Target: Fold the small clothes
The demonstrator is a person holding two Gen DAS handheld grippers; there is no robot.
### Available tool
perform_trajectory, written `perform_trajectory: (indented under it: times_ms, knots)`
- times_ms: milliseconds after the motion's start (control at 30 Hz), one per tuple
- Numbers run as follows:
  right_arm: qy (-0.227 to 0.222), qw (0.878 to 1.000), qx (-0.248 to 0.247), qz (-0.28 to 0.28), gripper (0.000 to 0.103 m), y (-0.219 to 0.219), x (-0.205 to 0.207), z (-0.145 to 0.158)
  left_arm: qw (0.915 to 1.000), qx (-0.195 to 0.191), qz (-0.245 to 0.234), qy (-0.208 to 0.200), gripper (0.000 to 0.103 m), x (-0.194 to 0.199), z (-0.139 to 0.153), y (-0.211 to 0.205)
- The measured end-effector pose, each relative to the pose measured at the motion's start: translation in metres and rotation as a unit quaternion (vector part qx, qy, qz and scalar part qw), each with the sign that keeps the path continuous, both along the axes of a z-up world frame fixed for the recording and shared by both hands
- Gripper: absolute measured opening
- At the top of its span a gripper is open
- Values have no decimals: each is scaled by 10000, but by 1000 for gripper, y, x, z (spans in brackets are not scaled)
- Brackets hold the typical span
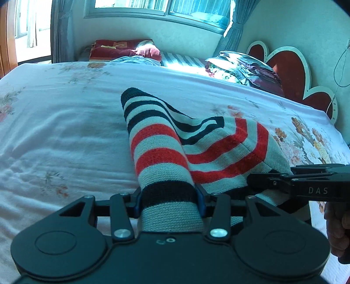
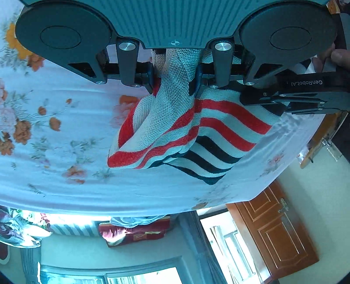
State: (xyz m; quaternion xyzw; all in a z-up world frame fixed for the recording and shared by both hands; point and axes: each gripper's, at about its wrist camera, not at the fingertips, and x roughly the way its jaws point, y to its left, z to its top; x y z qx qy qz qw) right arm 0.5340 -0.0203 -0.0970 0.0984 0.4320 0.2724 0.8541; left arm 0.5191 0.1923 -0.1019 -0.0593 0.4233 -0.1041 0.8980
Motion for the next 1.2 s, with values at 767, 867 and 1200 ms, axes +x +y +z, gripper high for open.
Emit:
perform_trajectory:
  times_ms: [767, 867, 1200]
  knots:
    - [-363, 9988, -103, -317, 34, -16, -4, 12, 9981, -367, -251, -422, 25, -5, 5, 44]
    - [-228, 9987, -466, 27, 10, 4, 3, 4, 9989, -32, -380, -257, 27, 2, -3, 30]
    - [-124, 9934, -1125, -169, 2, 2, 4, -15, 9960, 676, -524, -277, 27, -5, -3, 13]
